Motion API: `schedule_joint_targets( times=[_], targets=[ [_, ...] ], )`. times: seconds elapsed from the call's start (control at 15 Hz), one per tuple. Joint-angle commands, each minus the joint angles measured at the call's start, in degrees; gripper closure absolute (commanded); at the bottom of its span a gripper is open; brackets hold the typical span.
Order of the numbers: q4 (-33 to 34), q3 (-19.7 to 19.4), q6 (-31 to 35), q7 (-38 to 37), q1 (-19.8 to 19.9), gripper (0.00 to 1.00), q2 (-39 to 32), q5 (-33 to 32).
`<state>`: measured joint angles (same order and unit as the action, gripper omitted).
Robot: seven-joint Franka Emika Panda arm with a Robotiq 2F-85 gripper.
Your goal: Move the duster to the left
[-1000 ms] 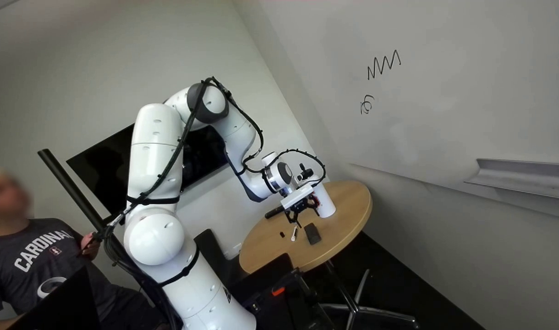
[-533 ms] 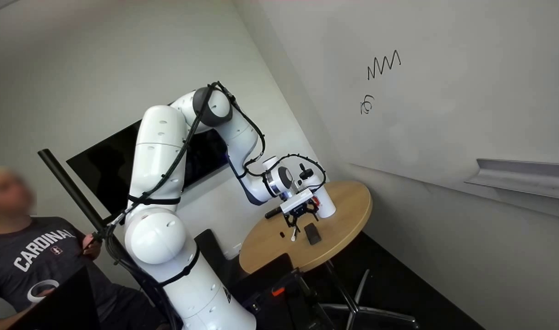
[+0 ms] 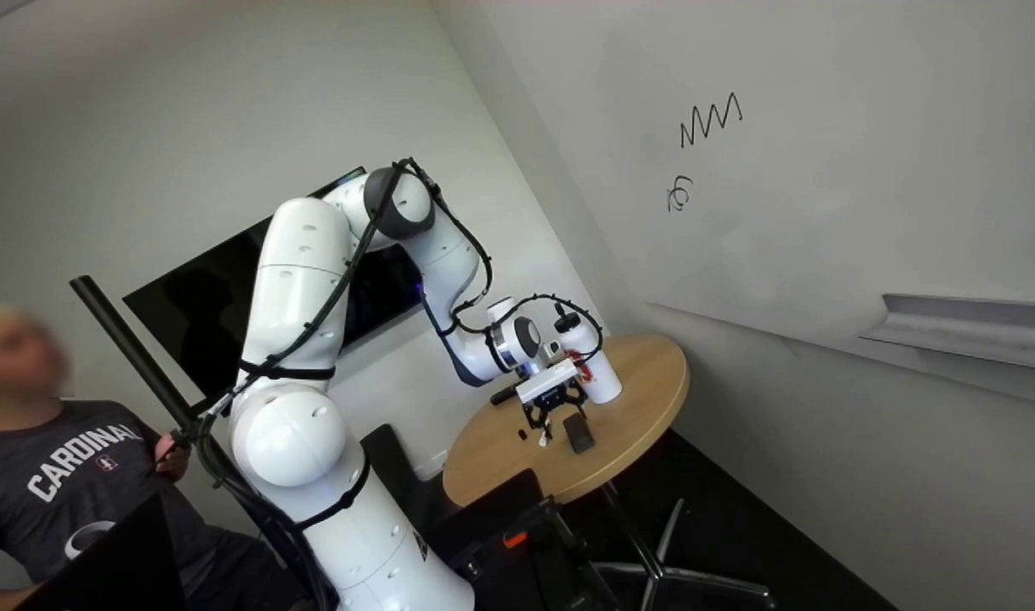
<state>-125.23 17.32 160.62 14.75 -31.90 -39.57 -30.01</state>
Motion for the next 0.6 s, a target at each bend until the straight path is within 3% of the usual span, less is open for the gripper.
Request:
schedule_joint_targets(
  times=[0.0,0.13,0.2,0.27,0.53],
  targets=[
    [1.9,-2.2,-0.3,-1.3,-2.5,0.00,-1.3,0.3],
    [2.8,-2.9,-0.3,-1.3,-3.2,0.00,-1.9,0.2],
    [3.1,-3.5,-0.3,-1.5,-3.8,0.25,-2.1,0.1],
    [3.6,-3.9,-0.6,-1.6,-4.3,0.26,-2.4,0.1],
    [4.9,-4.8,-0.6,-1.3,-5.4,0.58,-3.1,0.1]
  ],
)
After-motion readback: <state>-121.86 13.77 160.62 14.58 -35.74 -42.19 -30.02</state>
